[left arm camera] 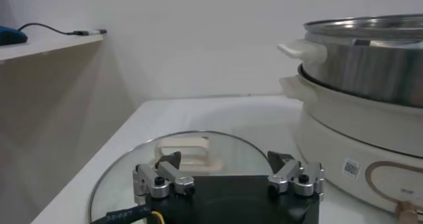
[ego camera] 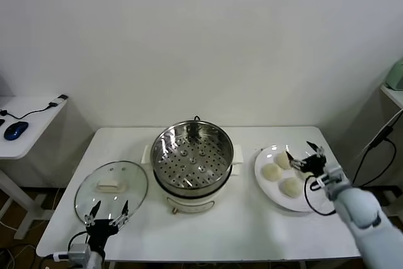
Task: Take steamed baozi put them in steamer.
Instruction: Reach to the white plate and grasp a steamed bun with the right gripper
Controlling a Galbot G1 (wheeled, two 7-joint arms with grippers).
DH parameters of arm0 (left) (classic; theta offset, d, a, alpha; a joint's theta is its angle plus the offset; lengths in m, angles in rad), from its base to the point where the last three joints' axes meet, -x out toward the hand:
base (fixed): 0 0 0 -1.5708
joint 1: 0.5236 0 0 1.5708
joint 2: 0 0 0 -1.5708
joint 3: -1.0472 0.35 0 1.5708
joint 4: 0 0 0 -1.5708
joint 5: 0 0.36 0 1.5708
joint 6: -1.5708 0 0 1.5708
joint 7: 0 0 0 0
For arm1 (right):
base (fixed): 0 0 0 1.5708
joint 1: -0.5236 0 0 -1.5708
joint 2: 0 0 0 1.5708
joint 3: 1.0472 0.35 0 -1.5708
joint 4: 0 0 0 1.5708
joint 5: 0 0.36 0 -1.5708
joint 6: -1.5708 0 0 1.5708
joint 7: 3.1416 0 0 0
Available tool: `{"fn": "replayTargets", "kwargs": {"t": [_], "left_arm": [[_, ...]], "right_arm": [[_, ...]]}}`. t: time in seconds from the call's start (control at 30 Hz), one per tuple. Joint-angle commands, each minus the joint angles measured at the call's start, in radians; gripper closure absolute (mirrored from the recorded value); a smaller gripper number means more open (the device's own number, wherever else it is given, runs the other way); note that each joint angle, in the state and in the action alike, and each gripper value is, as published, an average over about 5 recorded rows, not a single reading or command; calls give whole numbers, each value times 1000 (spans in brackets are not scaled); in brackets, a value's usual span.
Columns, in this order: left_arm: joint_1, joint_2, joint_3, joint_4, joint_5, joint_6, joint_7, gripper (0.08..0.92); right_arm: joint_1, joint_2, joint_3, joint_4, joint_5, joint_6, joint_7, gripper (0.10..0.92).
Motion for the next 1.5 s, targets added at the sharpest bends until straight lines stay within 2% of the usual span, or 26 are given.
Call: {"fn": "replayTargets", "kwargs": {"t": [0.03,0.23,0.47,1.0,1.5], "left_arm": [[-2,2,2,15,2,-8,1,177],[1,-4,-1,16,6,-10,3,177],[3,-7,0,24,9,-16,5,177],[-7,-8,-5,26,11,-10,18,177],[-10,-7,3,36,12,-15,20,177]], "right_arm": [[683,-271,-665,-290,-57,139,-578,203],[1112,-170,-1172,-481,-93,232,-784,203],[1240,-7,-1381,-606,-110,219,-807,203],[985,277,-1140,-927,-222,232,-732,203],[890,393,-956,-1051,-373,274,-665,203]]}}
